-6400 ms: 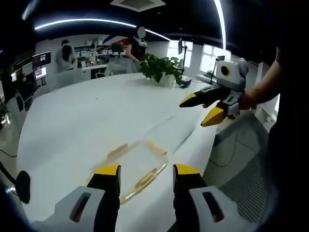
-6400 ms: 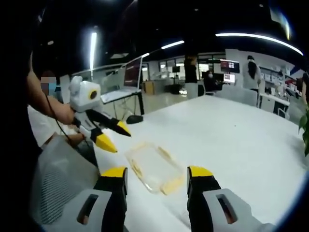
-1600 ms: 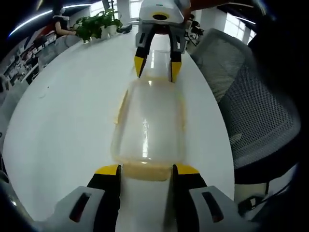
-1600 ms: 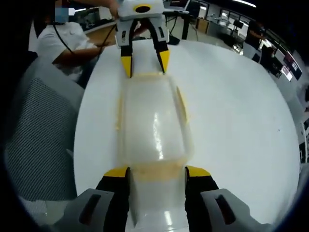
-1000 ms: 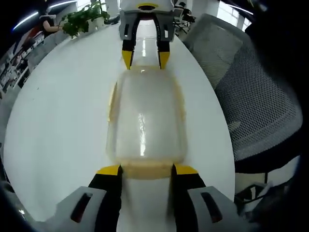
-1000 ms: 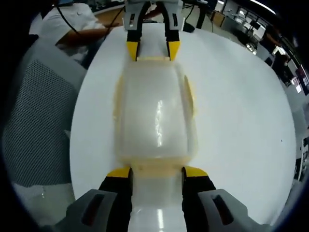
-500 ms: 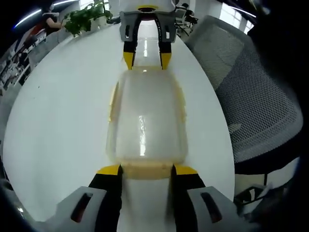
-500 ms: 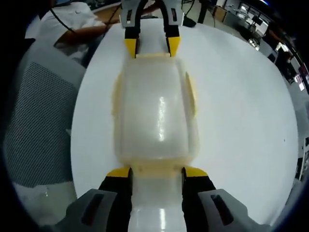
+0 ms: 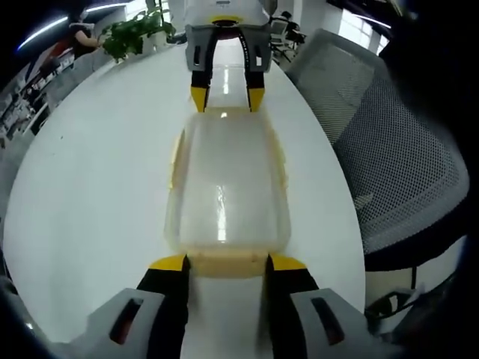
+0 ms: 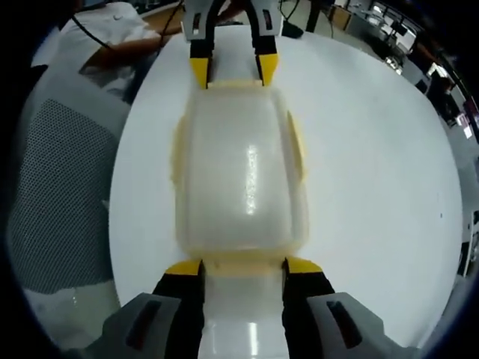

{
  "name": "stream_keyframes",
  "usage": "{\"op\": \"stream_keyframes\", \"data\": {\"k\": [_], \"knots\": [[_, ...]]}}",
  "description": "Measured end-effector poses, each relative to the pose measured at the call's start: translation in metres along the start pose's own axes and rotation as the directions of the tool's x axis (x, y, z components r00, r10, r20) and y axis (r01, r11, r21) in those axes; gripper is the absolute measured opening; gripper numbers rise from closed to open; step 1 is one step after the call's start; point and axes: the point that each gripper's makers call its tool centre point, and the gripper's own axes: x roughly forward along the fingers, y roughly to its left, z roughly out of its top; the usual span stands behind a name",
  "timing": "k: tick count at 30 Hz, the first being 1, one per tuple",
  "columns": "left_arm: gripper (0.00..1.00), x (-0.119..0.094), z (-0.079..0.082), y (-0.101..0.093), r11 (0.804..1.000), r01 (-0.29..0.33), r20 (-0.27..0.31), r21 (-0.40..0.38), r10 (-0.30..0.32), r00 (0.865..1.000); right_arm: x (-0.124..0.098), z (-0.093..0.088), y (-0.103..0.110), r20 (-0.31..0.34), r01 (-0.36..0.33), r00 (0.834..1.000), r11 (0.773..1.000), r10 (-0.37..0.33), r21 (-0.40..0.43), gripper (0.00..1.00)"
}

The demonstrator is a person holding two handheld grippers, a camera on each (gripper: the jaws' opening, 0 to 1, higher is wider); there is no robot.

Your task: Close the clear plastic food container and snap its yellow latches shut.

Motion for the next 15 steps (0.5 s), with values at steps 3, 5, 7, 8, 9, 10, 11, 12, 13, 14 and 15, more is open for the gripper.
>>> {"op": "stream_keyframes", "data": {"k": [3, 5, 7, 8, 9, 10, 11, 12, 13, 14, 15], "knots": [[0.39, 0.000, 0.001, 0.000, 1.000, 0.002, -0.020, 0.002, -0.002, 1.000, 0.000, 0.000, 0.000, 0.000, -0.002, 1.000, 1.000, 0.002, -0.007, 0.39], [0.38, 0.000, 0.001, 0.000, 1.000, -0.002, -0.022, -0.002, 0.002, 1.000, 0.000, -0.001, 0.000, 0.004, -0.003, 1.000, 1.000, 0.003, -0.008, 0.39], [0.38, 0.000, 0.001, 0.000, 1.000, -0.005, -0.018, -0.009, 0.005, 1.000, -0.001, -0.001, 0.000, 0.019, -0.007, 1.000, 1.000, 0.007, -0.012, 0.39], [0.38, 0.000, 0.001, 0.000, 1.000, -0.010, -0.021, -0.018, 0.010, 1.000, -0.002, -0.001, -0.001, 0.038, -0.005, 0.999, 1.000, 0.005, -0.013, 0.39], [0.38, 0.000, 0.001, 0.000, 1.000, -0.014, -0.029, -0.026, 0.013, 1.000, -0.002, -0.001, -0.002, 0.056, -0.002, 0.998, 1.000, 0.003, -0.011, 0.39], [0.38, 0.001, 0.002, -0.001, 0.999, -0.013, -0.035, -0.034, 0.011, 0.999, -0.003, -0.002, -0.002, 0.059, -0.002, 0.998, 1.000, 0.002, -0.001, 0.39], [0.38, 0.001, 0.004, -0.002, 0.999, -0.011, -0.033, -0.035, 0.010, 0.999, -0.004, -0.003, -0.001, 0.054, -0.007, 0.999, 1.000, 0.007, -0.007, 0.39], [0.38, 0.001, 0.005, -0.004, 0.999, -0.010, -0.036, -0.047, 0.008, 0.999, -0.007, -0.003, -0.003, 0.051, 0.009, 0.999, 0.999, -0.007, -0.033, 0.39], [0.38, 0.001, 0.007, -0.004, 0.999, -0.015, -0.038, -0.045, 0.014, 0.999, -0.009, -0.002, -0.002, 0.051, 0.007, 0.999, 0.999, -0.005, -0.036, 0.39], [0.37, -0.002, 0.008, -0.004, 0.999, -0.024, -0.043, -0.034, 0.023, 0.999, -0.012, -0.001, -0.002, 0.052, 0.005, 0.999, 0.999, -0.003, -0.037, 0.39], [0.37, -0.004, 0.007, -0.003, 0.999, -0.029, -0.051, -0.040, 0.027, 0.998, -0.017, 0.002, -0.006, 0.074, 0.019, 0.997, 0.999, -0.015, -0.046, 0.39]]}}
